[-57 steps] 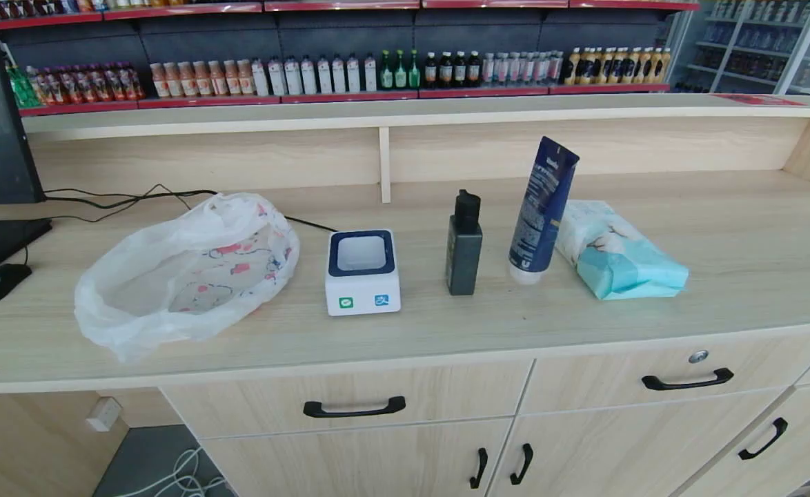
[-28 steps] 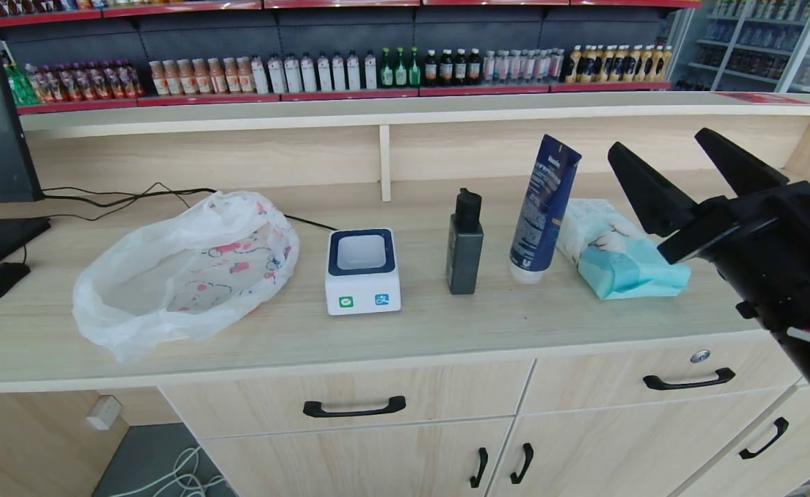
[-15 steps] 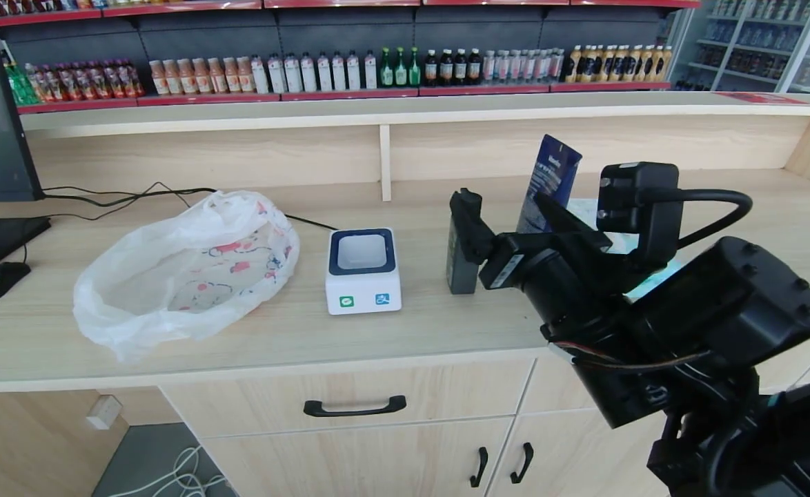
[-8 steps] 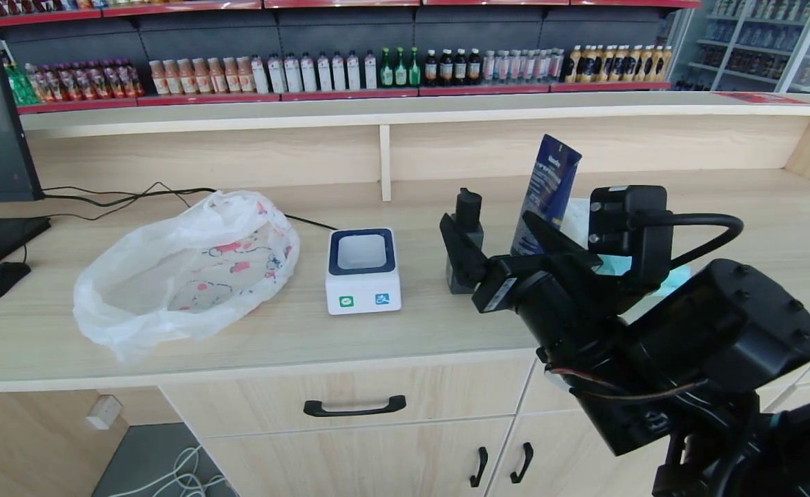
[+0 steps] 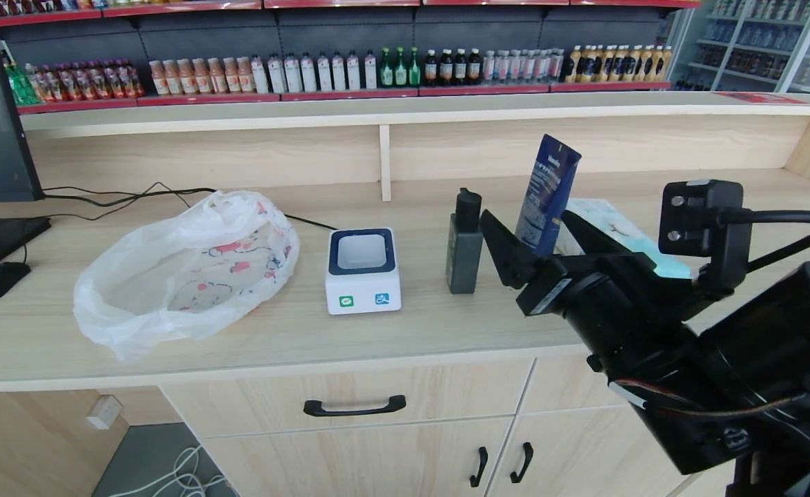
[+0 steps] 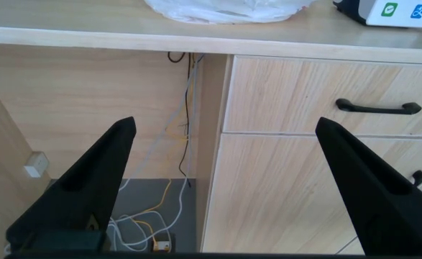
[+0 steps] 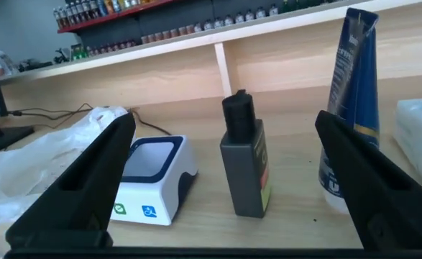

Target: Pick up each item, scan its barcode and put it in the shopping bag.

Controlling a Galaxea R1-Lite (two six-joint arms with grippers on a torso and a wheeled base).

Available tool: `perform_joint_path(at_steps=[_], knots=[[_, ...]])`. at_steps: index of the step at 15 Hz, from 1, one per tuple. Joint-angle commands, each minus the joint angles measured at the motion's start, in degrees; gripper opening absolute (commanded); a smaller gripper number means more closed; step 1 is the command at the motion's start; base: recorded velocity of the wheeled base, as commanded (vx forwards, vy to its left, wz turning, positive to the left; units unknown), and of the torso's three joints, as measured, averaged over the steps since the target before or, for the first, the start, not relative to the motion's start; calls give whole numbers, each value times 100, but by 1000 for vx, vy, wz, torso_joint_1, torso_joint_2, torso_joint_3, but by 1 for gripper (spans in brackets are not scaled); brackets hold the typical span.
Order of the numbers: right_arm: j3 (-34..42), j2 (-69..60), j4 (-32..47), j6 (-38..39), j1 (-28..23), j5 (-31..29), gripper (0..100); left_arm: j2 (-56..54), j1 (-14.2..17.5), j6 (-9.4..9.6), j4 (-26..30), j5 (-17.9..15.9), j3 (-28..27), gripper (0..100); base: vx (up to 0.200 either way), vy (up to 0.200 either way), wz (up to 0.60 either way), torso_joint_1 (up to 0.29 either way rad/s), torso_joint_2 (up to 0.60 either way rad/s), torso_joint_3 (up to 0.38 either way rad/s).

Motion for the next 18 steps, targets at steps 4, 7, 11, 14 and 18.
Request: perform_joint_path(at_steps=[4, 7, 11, 14, 18], knots=[[947, -521, -113, 228, -45, 136, 100, -2, 1, 7, -1, 1, 0, 100, 0, 200, 0, -4, -1, 6], [947, -512, -113, 236, -37, 136, 100, -2, 1, 7, -1, 1, 0, 100, 0, 200, 0, 6, 1, 1], [780, -319, -113, 245, -37, 153, 100, -2, 1, 7, -1, 1, 0, 100, 0, 50, 0, -1, -1, 1], [657, -222, -113, 333, -72, 189, 100, -2, 1, -2, -10, 1, 0, 100, 0, 0, 0, 0, 0, 0], [244, 226, -113, 324, -81, 171, 100, -2, 1, 7, -1, 1, 0, 100, 0, 0, 0, 0, 0, 0]])
